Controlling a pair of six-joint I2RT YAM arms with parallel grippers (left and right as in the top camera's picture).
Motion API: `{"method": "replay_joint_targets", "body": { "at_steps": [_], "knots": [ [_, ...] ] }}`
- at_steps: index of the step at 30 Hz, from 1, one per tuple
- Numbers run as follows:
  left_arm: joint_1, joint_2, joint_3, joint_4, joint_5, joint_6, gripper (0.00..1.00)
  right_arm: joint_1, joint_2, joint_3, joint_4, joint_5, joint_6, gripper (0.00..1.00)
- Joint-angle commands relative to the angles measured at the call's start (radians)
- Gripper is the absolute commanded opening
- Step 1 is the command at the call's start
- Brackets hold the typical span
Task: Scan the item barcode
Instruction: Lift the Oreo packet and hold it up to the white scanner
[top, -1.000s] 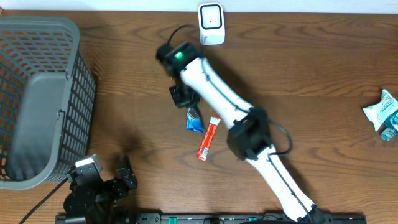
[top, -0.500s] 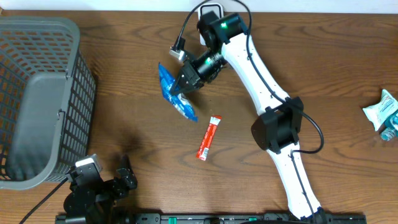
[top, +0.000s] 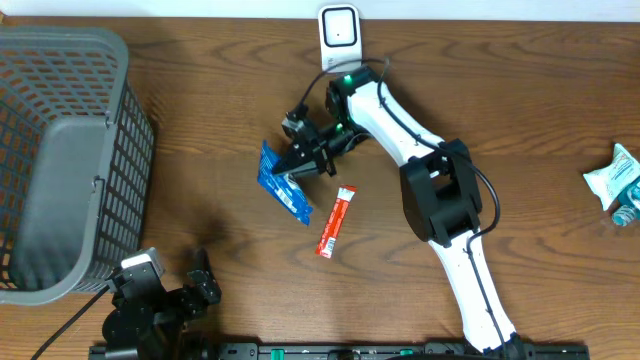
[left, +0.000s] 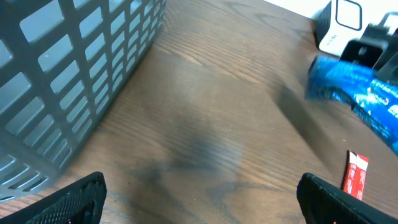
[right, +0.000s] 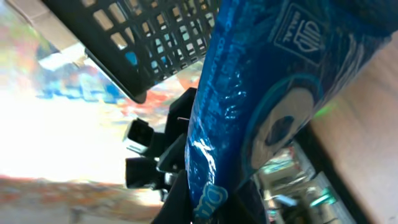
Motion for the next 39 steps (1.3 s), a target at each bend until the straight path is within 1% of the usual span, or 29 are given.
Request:
{"method": "replay_joint_targets", "body": {
  "at_steps": [1, 4, 7, 10, 14, 17, 19, 20, 21, 22, 24, 28, 30, 33, 36, 39],
  "knots": [
    [0.0, -0.001, -0.001, -0.002, 0.002, -0.006, 0.98, -0.005, 0.0, -0.02, -0.005, -0.073, 0.082, 0.01],
    [0.0, -0.001, -0.001, -0.002, 0.002, -0.006, 0.98, -0.006, 0.0, -0.02, -0.005, -0.073, 0.123, 0.01],
    [0.0, -0.001, -0.001, -0.002, 0.001, -0.006, 0.98, -0.008, 0.0, -0.02, -0.005, -0.073, 0.134, 0.01],
    [0.0, -0.001, -0.001, -0.002, 0.002, -0.006, 0.98, -0.013, 0.0, -0.02, 0.012, -0.072, 0.094, 0.01],
    [0.0, -0.001, -0.001, -0.002, 0.001, -0.006, 0.98, -0.03, -0.002, -0.005, 0.028, -0.019, 0.072, 0.01],
    [0.0, -0.001, -0.001, -0.002, 0.002, -0.006, 0.98, -0.058, -0.014, 0.059, 0.017, 0.081, 0.095, 0.01],
    [0.0, -0.001, -0.001, -0.002, 0.002, -0.006, 0.98, -0.073, -0.025, 0.11, 0.011, 0.213, 0.191, 0.02],
    [0.0, -0.001, -0.001, -0.002, 0.002, -0.006, 0.98, -0.079, -0.032, 0.144, 0.021, 0.327, 0.273, 0.01],
    [0.0, -0.001, -0.001, -0.002, 0.002, -0.006, 0.98, -0.083, -0.037, 0.172, 0.033, 0.444, 0.364, 0.02],
    [0.0, -0.001, -0.001, -0.002, 0.002, -0.006, 0.98, -0.084, -0.048, 0.224, 0.04, 0.674, 0.541, 0.02],
    [0.0, -0.001, -0.001, -0.002, 0.001, -0.006, 0.98, -0.084, -0.068, 0.274, 0.039, 0.891, 0.689, 0.02],
    [0.0, -0.001, -0.001, -0.002, 0.002, -0.006, 0.98, -0.084, -0.121, 0.303, 0.044, 1.139, 0.905, 0.02],
    [0.0, -0.001, -0.001, -0.002, 0.002, -0.006, 0.98, -0.084, -0.146, 0.303, 0.079, 1.217, 0.947, 0.02],
    [0.0, -0.001, -0.001, -0.002, 0.002, -0.006, 0.98, -0.084, -0.172, 0.304, 0.194, 1.252, 0.949, 0.01],
    [0.0, -0.001, -0.001, -0.002, 0.002, -0.006, 0.98, -0.087, -0.178, 0.304, 0.332, 1.293, 0.977, 0.02],
    [0.0, -0.001, -0.001, -0.002, 0.001, -0.006, 0.98, -0.086, -0.174, 0.304, 0.494, 1.42, 0.99, 0.01]
  ]
}}
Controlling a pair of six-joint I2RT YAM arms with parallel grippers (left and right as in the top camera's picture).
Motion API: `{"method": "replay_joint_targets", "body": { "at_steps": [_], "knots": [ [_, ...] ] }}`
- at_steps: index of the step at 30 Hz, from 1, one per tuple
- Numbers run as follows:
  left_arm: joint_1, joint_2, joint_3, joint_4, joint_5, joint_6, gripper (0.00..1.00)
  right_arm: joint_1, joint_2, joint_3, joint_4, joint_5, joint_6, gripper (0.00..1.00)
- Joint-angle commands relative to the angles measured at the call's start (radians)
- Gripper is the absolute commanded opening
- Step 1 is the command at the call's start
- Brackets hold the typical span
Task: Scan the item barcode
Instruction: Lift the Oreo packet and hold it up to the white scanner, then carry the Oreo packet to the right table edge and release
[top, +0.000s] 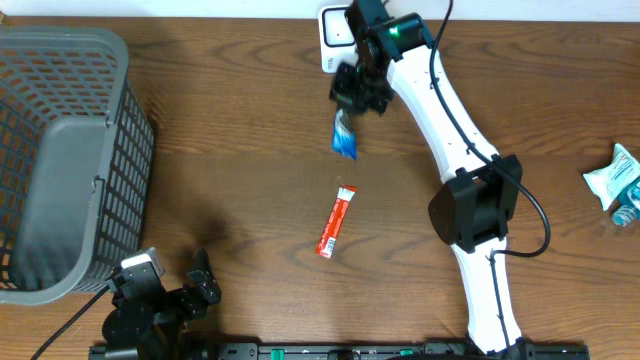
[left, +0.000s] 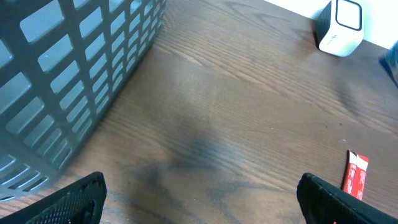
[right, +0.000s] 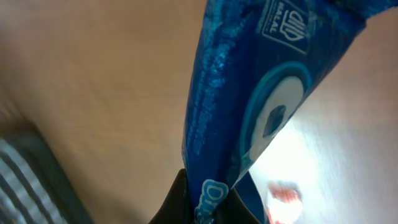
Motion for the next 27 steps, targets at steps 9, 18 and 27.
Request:
{"method": "replay_joint_targets", "body": {
  "at_steps": [9, 18, 27],
  "knots": [
    [0.0, -0.001, -0.001, -0.002, 0.001, -0.006, 0.98, 0.002, -0.018, 0.017, 0.466, 0.478, 0.044, 0.02],
    [0.0, -0.001, -0.001, -0.002, 0.002, -0.006, 0.98, 0.006, 0.068, 0.017, 0.841, 0.604, -0.11, 0.02],
    [0.0, -0.001, -0.001, -0.002, 0.002, -0.006, 0.98, 0.022, 0.163, 0.017, 1.019, 0.71, -0.336, 0.02]
  ]
}}
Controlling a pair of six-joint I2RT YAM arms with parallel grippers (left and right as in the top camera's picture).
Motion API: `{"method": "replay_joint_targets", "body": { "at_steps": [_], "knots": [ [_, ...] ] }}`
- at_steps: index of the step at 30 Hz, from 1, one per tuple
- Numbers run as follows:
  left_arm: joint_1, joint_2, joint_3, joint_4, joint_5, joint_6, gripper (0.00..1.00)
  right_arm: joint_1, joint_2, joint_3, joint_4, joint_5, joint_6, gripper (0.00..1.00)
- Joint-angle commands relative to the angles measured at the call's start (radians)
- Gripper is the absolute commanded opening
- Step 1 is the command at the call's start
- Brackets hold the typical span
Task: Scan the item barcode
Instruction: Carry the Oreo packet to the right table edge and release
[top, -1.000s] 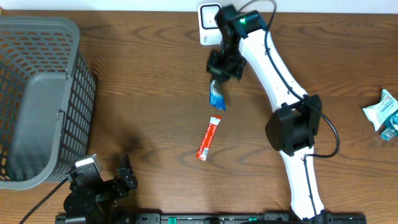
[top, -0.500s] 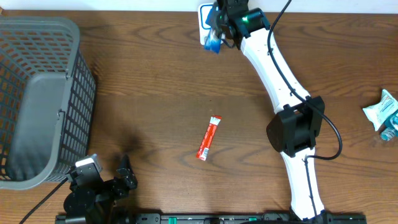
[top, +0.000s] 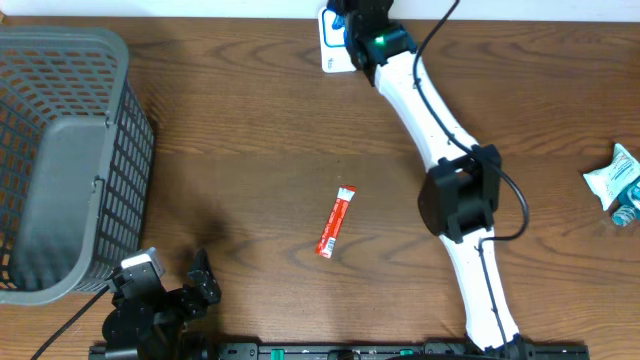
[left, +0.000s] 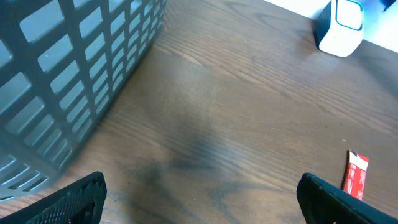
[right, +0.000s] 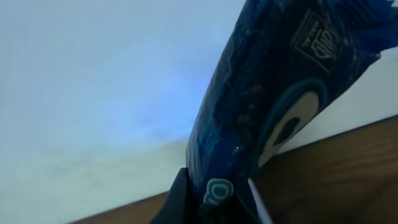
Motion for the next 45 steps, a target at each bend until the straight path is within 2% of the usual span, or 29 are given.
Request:
{"method": "replay_joint_targets", "body": {
  "at_steps": [1, 5, 12, 18, 22, 26, 27, 29, 35, 40, 45],
  "knots": [
    [0.0, -0.001, -0.001, -0.002, 0.002, -0.006, 0.98, 0.015, 0.033, 0.013, 0.035, 0.083, -0.141, 0.02],
    [0.0, -0.001, -0.001, -0.002, 0.002, -0.006, 0.98, 0.021, 0.073, 0.013, 0.057, 0.112, -0.192, 0.02],
    [0.0, -0.001, -0.001, -0.002, 0.002, -0.006, 0.98, 0.021, 0.115, 0.013, 0.105, 0.126, -0.196, 0.02],
    [0.0, -0.001, -0.001, -0.002, 0.002, -0.006, 0.98, 0.021, 0.115, 0.014, 0.078, 0.126, -0.221, 0.01],
    [0.0, -0.001, -0.001, -0.002, 0.002, -0.006, 0.98, 0.024, 0.076, 0.101, -0.091, 0.123, -0.23, 0.01],
    [0.0, -0.001, -0.001, -0.002, 0.002, -0.006, 0.98, 0.02, 0.01, 0.239, -0.402, 0.126, -0.22, 0.01],
    [0.0, -0.001, -0.001, -0.002, 0.001, -0.006, 0.98, 0.013, -0.028, 0.294, -0.561, 0.139, -0.206, 0.01],
    [0.0, -0.001, -0.001, -0.002, 0.002, -0.006, 0.98, 0.001, -0.073, 0.339, -0.727, 0.161, -0.195, 0.01],
    [0.0, -0.001, -0.001, -0.002, 0.002, -0.006, 0.98, -0.098, -0.214, 0.364, -1.181, 0.231, -0.111, 0.01],
    [0.0, -0.001, -0.001, -0.002, 0.002, -0.006, 0.98, -0.267, -0.23, 0.358, -1.379, 0.295, -0.106, 0.01],
    [0.0, -0.001, -0.001, -0.002, 0.002, -0.006, 0.98, -0.474, -0.195, 0.265, -1.343, 0.313, -0.106, 0.01]
  ]
}}
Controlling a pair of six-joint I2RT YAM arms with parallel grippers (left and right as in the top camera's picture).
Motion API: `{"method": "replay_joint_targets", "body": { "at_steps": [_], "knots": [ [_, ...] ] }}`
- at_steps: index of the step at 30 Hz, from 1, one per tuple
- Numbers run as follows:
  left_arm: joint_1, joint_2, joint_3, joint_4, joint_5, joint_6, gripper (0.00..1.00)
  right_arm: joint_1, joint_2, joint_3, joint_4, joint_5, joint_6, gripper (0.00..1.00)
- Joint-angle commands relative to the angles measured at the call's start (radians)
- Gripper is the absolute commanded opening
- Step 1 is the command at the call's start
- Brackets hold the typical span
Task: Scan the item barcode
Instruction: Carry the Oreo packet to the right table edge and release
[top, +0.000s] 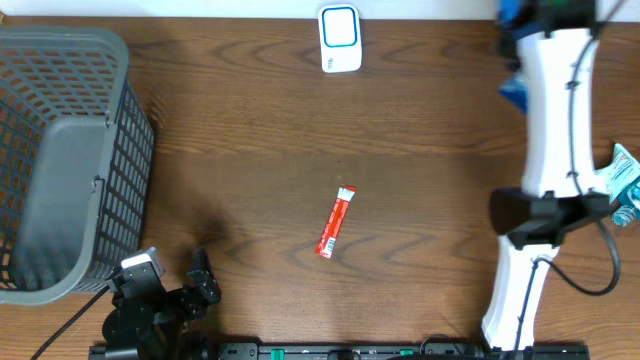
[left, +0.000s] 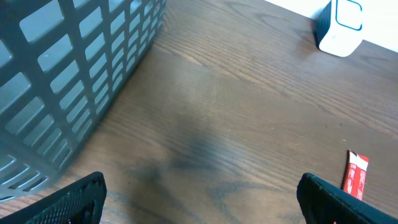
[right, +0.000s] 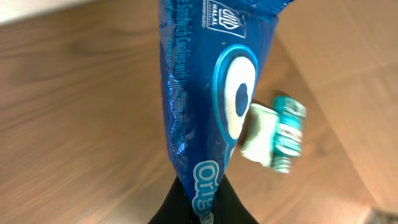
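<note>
My right gripper (right: 199, 208) is shut on the lower end of a blue cookie packet (right: 211, 93), which hangs in the air above the wooden table. In the overhead view the packet (top: 513, 93) shows beside the white right arm at the back right. The white barcode scanner (top: 340, 38) stands at the back middle, well to the left of the packet. My left gripper (left: 202, 205) rests open and empty at the front left.
A grey mesh basket (top: 60, 150) fills the left side. A red stick sachet (top: 336, 220) lies mid-table. A teal and white packet (top: 620, 180) lies at the right edge, below the held packet in the right wrist view (right: 277, 130).
My right gripper, still shut on the blue packet, was at the scanner at the back middle. It is now at the back right, above the teal packet. The left arm has not moved.
The right gripper was shut on the blue packet low over the table, left of the red sachet. Then it held the packet just in front of the scanner, then right at the scanner. Now the packet is over the table's back right.
</note>
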Motion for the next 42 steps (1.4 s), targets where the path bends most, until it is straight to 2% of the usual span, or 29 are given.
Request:
{"method": "replay_joint_targets", "body": {
  "at_steps": [1, 6, 10, 13, 15, 16, 17, 18, 25, 30, 36, 42],
  "knots": [
    [0.0, -0.002, -0.001, -0.002, 0.002, -0.006, 0.98, -0.153, 0.063, -0.098, 0.066, 0.024, 0.019, 0.01],
    [0.0, -0.002, -0.001, -0.002, 0.001, -0.006, 0.98, -0.312, 0.101, -0.309, 0.274, -0.09, -0.069, 0.01],
    [0.0, -0.002, -0.001, -0.002, 0.002, -0.006, 0.98, -0.399, 0.103, -0.48, 0.436, -0.093, -0.072, 0.01],
    [0.0, -0.002, -0.001, -0.002, 0.001, -0.006, 0.98, -0.459, 0.103, -0.592, 0.567, -0.102, -0.126, 0.01],
    [0.0, -0.002, -0.001, -0.002, 0.002, -0.006, 0.98, -0.481, 0.103, -0.622, 0.599, -0.121, -0.15, 0.01],
    [0.0, -0.002, -0.001, -0.002, 0.002, -0.006, 0.98, -0.492, 0.103, -0.623, 0.597, -0.135, -0.149, 0.22],
    [0.0, -0.002, -0.001, -0.002, 0.001, -0.006, 0.98, -0.497, 0.103, -0.62, 0.597, -0.157, -0.148, 0.9],
    [0.0, -0.002, -0.001, -0.002, 0.002, -0.006, 0.98, -0.5, 0.095, -0.603, 0.587, -0.199, -0.146, 0.99],
    [0.0, -0.002, -0.001, -0.002, 0.002, -0.006, 0.98, -0.446, 0.027, -0.369, 0.385, -0.397, -0.145, 0.99],
    [0.0, -0.002, -0.001, -0.002, 0.002, -0.006, 0.98, -0.319, -0.113, -0.187, 0.237, -0.626, -0.119, 0.99],
    [0.0, -0.002, -0.001, -0.002, 0.001, -0.006, 0.98, -0.108, -0.235, -0.182, 0.116, -0.725, -0.122, 0.99],
    [0.0, -0.002, -0.001, -0.002, 0.002, -0.006, 0.98, 0.119, -0.224, -0.214, -0.036, -0.755, -0.125, 0.99]
  ]
}}
